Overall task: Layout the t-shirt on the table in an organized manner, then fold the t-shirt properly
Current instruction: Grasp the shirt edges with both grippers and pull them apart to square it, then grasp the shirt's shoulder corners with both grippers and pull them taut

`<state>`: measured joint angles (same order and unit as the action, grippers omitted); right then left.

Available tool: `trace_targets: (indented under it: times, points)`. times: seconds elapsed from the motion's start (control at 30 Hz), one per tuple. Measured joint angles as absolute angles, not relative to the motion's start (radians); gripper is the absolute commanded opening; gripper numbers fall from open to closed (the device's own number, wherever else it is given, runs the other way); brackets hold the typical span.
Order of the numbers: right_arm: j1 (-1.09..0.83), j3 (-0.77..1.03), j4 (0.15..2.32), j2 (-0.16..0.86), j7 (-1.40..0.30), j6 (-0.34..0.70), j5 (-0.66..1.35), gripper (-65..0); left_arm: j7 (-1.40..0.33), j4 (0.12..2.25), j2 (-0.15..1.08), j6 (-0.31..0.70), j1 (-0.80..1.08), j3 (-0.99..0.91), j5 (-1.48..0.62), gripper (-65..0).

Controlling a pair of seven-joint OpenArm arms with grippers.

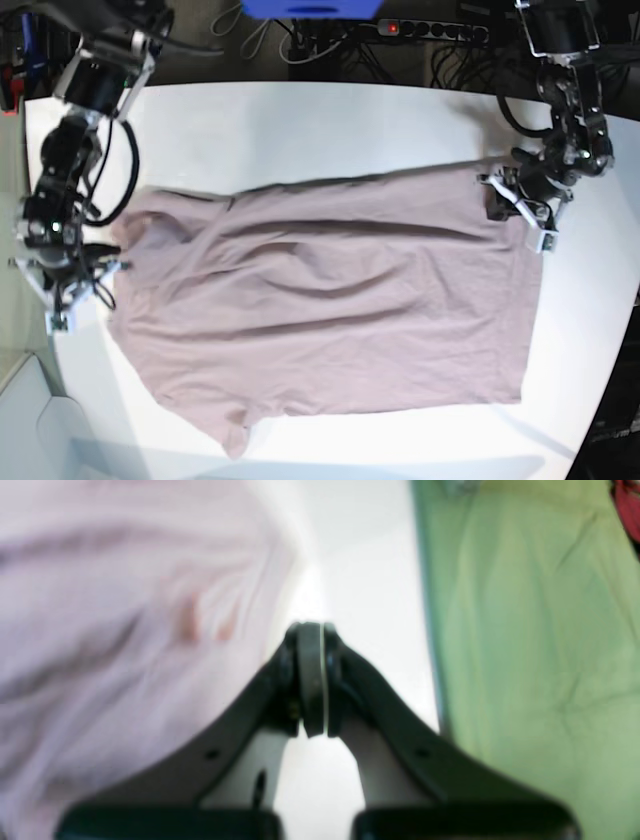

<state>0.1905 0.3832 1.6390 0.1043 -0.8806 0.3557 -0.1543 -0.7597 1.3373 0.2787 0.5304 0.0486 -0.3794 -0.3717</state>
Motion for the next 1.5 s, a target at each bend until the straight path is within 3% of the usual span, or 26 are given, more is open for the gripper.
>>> trace_targets:
  times: [0.13,0.33,0.5,0.77,1.0,1.33,1.5]
  points:
    - [0.083,0.384,1.804,0.074,-0.966,0.5,-0.149,-65.0,-0.739,1.227,0.277,0.537,-0.055,-0.371,-0.292,-64.9]
    - [-0.073,0.384,1.828,0.051,-1.005,0.7,-0.153,-65.0,-0.633,1.079,0.272,0.536,-0.178,-0.371,-0.233,-64.9]
    - [-0.109,0.387,1.828,0.027,-0.951,0.699,-0.159,-64.4,-0.599,0.922,0.282,0.527,-0.333,-0.308,-0.186,-64.9]
    - [-0.117,0.313,1.794,-0.003,-0.944,0.699,-0.158,-41.5,-0.598,0.896,0.274,0.527,-0.358,-0.249,-0.183,-64.9]
    - [-0.111,0.254,1.794,-0.016,-0.916,0.698,-0.162,-32.7,-0.597,0.896,0.271,0.527,-0.358,-0.248,-0.187,-64.9]
    - [-0.105,0.252,1.62,-0.03,-0.735,0.698,-0.15,-32.2,-0.598,0.899,0.282,0.527,-0.358,-0.252,-0.186,-64.9]
    - [-0.101,0.25,1.611,-0.03,-0.725,0.698,-0.15,-32.2,-0.71,1.166,0.28,0.534,-0.326,-0.287,-0.263,-64.9]
